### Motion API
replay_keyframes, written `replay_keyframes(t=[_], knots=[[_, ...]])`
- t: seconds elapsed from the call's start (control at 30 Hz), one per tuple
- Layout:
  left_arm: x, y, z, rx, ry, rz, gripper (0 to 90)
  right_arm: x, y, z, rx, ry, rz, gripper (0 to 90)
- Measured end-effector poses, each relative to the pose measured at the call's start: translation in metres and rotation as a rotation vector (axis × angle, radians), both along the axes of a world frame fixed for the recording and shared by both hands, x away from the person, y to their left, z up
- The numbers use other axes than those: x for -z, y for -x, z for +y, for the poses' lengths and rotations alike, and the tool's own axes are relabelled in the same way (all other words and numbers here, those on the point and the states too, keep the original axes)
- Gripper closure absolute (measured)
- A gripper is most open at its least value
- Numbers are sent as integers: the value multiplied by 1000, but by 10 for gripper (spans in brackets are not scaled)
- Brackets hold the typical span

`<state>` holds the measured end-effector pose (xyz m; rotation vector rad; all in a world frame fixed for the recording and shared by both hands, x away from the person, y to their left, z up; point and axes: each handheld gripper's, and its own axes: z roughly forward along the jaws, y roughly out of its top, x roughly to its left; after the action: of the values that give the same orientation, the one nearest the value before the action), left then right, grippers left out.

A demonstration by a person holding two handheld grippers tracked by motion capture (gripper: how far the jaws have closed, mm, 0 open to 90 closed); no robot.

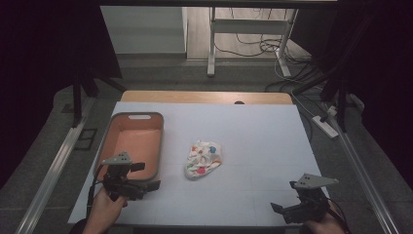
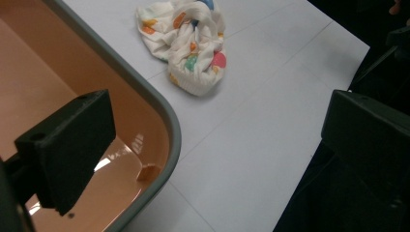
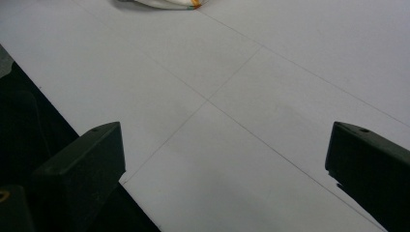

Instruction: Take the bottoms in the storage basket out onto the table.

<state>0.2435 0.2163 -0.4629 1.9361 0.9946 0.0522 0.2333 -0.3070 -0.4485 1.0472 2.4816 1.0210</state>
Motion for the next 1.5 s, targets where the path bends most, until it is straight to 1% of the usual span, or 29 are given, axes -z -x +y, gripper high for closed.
replay_keyframes(t=[0.3,0.63,0.8,0.87,1.03,1.3,1.5], knots=[[3,9,9,-25,-7,3,0,0,0,0,1,0,0,10],[9,20,20,-54,-29,16,0,0,0,0,3,3,-2,10],[11,26,28,-75,-32,26,0,0,0,0,5,2,-1,10],[10,28,30,-82,-23,21,0,0,0,0,6,2,-1,10],[9,32,36,-102,-22,17,0,0,0,0,7,2,-1,10],[7,39,43,-128,-46,3,0,0,0,0,11,-1,-1,10],[7,42,47,-137,-52,4,0,0,0,0,13,-4,-2,10]])
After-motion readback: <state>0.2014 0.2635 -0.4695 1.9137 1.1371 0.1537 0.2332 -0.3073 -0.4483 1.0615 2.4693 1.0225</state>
